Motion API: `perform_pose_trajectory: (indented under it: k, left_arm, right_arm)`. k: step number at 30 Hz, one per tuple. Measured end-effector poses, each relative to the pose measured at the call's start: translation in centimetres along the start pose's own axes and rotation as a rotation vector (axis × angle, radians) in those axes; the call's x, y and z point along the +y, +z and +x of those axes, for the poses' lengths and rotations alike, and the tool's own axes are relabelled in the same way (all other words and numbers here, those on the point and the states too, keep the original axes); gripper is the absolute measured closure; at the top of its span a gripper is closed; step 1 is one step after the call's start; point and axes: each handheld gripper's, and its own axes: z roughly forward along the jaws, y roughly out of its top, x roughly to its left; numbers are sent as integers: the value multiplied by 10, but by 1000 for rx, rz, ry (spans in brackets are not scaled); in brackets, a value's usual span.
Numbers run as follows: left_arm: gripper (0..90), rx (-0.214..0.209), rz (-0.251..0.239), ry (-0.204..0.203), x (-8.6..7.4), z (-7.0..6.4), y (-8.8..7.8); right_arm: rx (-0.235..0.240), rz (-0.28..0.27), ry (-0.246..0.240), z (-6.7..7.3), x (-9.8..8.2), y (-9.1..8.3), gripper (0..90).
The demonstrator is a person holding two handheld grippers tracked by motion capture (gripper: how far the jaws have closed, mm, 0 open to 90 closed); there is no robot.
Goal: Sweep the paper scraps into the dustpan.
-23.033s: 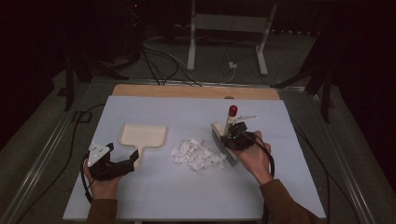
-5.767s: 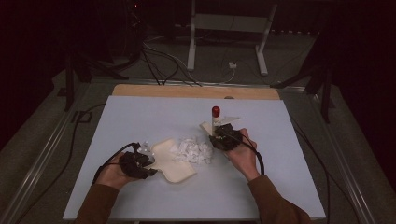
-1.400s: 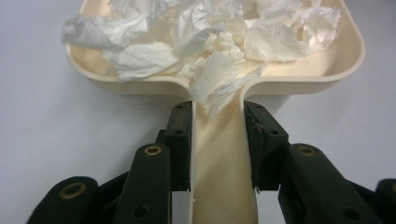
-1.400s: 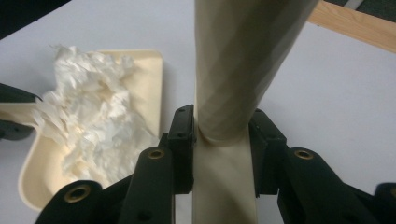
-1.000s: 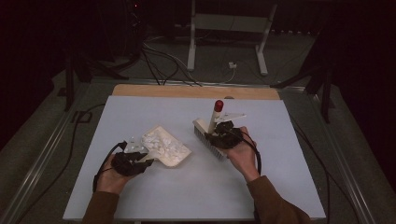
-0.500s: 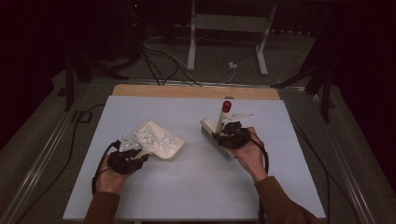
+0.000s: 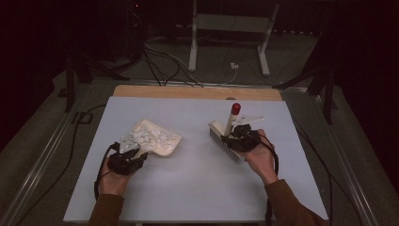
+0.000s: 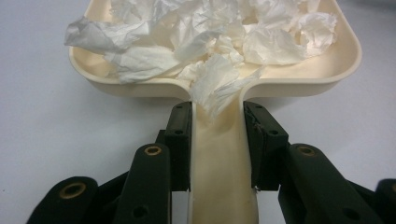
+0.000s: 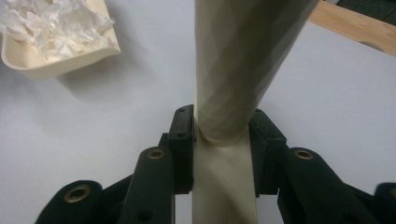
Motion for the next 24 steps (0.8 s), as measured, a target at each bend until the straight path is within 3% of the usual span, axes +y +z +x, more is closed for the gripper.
perform_pose_trajectory:
  k: [15,24]
  left_arm:
    - [667,81,-15,-83,-7,-7,6]
    - [667,108,-27,-125,-12,-9,9]
  right_arm:
    - [-3,8,-18,-6,-4,-9,672]
    - [6,12,-27,-10,-7,-13,672]
